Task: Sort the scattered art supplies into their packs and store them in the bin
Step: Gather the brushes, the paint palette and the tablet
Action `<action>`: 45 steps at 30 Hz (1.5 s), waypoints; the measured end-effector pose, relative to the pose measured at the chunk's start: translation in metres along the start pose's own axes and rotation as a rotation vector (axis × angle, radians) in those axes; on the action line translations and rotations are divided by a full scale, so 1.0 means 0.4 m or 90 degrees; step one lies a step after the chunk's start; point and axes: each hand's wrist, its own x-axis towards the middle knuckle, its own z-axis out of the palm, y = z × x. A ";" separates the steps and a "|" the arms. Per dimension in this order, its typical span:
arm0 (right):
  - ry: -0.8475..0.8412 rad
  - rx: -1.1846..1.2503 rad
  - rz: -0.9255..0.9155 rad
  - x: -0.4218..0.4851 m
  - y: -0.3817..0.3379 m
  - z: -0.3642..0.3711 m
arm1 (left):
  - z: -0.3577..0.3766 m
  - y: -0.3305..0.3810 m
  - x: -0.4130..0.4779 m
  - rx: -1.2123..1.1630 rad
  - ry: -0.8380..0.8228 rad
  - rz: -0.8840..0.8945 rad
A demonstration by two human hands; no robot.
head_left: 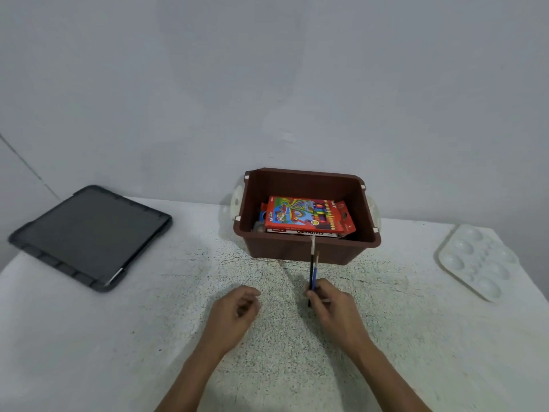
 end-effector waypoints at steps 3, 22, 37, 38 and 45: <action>-0.009 -0.011 -0.010 0.008 -0.019 0.002 | -0.027 0.002 0.016 -0.084 -0.004 -0.066; -0.087 0.073 -0.097 0.042 -0.142 0.106 | -0.448 -0.158 0.074 0.594 0.356 -0.329; -0.118 0.086 -0.065 0.023 -0.120 0.106 | -0.441 -0.168 0.073 0.620 0.348 -0.320; -0.117 0.084 -0.066 0.021 -0.117 0.107 | -0.438 -0.168 0.074 0.631 0.344 -0.323; -0.116 0.093 -0.054 0.010 -0.105 0.116 | -0.423 -0.170 0.074 0.630 0.338 -0.316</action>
